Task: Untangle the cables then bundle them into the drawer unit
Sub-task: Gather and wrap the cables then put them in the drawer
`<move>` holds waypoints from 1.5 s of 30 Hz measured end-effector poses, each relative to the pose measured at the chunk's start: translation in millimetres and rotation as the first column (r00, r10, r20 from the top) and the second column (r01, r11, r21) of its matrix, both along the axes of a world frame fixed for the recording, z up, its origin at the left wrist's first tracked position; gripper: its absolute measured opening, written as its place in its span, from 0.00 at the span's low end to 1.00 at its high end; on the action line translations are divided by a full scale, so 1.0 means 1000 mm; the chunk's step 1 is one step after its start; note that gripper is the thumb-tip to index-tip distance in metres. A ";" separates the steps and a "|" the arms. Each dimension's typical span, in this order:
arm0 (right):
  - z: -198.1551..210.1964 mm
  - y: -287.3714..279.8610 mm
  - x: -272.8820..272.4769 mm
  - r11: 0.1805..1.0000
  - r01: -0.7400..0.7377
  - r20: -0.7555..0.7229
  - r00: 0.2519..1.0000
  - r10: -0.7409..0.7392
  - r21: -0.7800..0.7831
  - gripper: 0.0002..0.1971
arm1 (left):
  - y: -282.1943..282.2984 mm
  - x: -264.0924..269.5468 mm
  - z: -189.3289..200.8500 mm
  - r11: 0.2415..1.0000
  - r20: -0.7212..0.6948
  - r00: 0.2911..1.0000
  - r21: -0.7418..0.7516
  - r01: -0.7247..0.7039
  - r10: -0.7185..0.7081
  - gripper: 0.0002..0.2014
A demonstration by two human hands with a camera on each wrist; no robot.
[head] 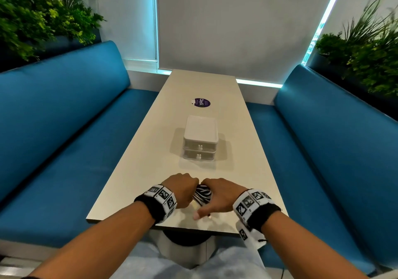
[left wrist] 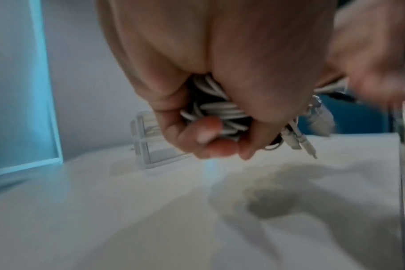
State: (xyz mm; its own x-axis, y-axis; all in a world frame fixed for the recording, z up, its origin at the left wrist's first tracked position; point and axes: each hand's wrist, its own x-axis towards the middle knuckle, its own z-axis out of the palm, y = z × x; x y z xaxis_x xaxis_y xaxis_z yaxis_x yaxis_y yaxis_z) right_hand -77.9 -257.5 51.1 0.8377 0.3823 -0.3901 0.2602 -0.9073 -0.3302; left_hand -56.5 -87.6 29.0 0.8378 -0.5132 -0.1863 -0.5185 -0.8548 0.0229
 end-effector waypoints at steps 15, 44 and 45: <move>0.012 0.011 0.006 0.817 0.437 -0.443 0.859 -0.256 0.376 0.14 | -0.009 -0.006 0.034 0.962 0.238 0.940 0.182 0.205 -0.245 0.11; 0.005 0.025 0.010 0.969 0.240 0.100 0.964 -0.246 0.063 0.09 | -0.011 0.004 0.024 0.997 0.200 0.977 0.038 0.064 -0.071 0.11; 0.003 0.024 0.009 0.970 0.239 0.131 0.961 -0.243 0.042 0.08 | -0.012 0.004 0.024 0.998 0.174 0.982 0.031 0.062 -0.067 0.11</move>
State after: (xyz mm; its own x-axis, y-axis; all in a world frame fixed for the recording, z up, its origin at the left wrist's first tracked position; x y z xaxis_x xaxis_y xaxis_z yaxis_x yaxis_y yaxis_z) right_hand -68.4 -233.8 53.9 0.9501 0.1710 -0.2609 0.0783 -0.9404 -0.3310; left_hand -52.2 -99.7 52.8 0.8241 -0.5640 -0.0535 -0.5664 -0.8187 -0.0943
